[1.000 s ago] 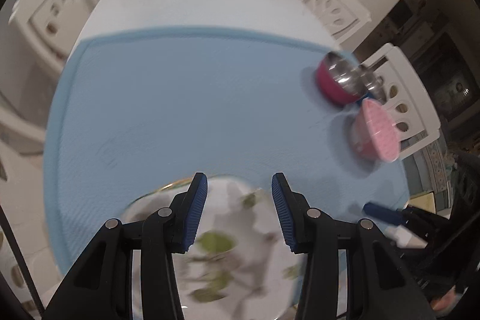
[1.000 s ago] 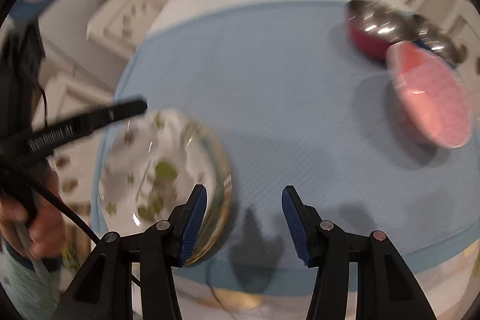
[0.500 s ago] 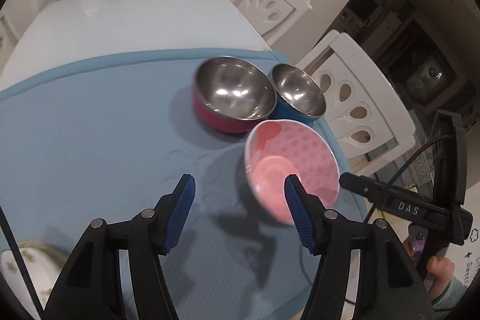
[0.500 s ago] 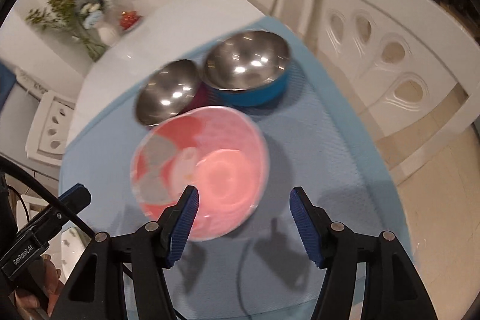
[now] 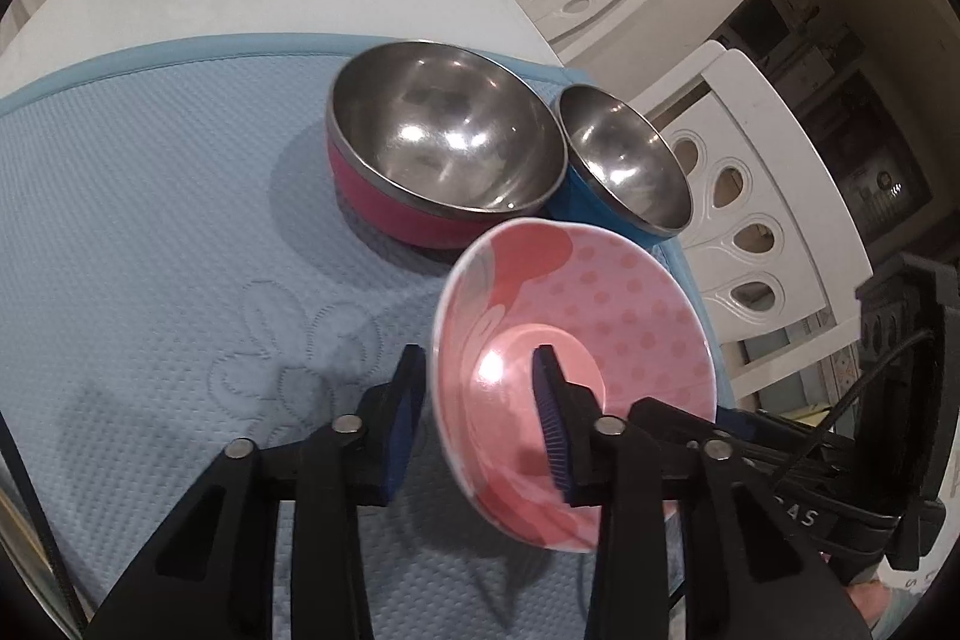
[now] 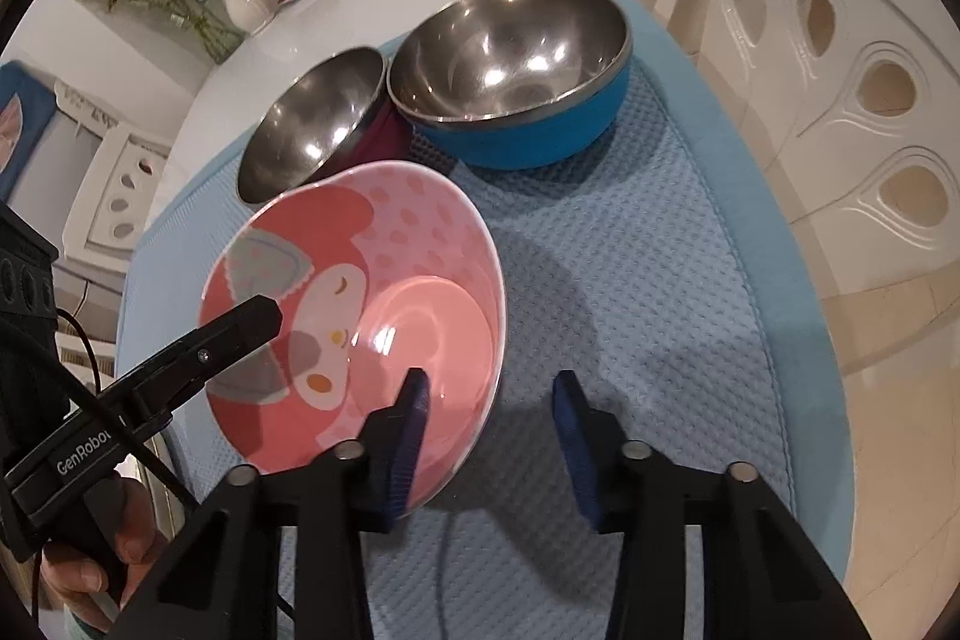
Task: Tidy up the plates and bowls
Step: 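Grasp the rim of the pink cartoon bowl with the right gripper, then carry the pink bowl beside the plate stack and release it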
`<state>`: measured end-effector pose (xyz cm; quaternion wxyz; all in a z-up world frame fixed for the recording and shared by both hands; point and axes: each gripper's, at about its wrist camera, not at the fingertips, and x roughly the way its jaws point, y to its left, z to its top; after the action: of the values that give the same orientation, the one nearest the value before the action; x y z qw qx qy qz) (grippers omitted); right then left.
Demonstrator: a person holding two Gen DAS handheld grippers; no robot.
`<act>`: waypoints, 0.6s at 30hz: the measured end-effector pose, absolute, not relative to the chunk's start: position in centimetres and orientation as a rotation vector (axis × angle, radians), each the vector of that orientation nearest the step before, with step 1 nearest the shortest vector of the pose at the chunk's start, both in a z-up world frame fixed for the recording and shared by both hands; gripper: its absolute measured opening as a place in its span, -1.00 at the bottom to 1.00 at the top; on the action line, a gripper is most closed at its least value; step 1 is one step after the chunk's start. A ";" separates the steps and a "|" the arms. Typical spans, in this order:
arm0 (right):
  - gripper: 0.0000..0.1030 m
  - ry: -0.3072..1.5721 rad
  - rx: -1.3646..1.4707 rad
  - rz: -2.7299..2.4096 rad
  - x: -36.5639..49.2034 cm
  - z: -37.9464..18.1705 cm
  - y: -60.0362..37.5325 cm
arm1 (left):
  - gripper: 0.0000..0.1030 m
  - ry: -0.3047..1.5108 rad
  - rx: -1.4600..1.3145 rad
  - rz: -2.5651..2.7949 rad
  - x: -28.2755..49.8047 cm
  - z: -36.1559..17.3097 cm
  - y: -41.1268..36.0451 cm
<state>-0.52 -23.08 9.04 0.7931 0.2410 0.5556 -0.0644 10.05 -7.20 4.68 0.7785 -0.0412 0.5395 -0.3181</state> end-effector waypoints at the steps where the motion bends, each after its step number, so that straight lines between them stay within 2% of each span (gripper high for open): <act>1: -0.46 1.203 0.534 -0.117 -0.4 8.7 -23.1 | -0.54 1.168 -0.087 -0.688 10.0 4.6 -7.4; 4: -0.62 1.203 0.547 -0.089 -0.2 8.2 -23.1 | -0.63 1.155 -0.092 -0.681 9.9 4.6 -7.2; 11: -0.62 1.205 0.502 -0.082 -0.3 8.7 -22.6 | -0.65 1.131 -0.097 -0.667 8.9 5.2 -6.8; 18: -0.62 1.209 0.466 -0.067 -1.4 11.6 -21.0 | -0.65 1.080 -0.107 -0.654 6.7 8.3 -5.0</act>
<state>-1.38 -20.98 11.58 0.7969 0.2170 0.5630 -0.0310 6.68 -5.01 8.28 0.8059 -0.0501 0.5046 -0.3055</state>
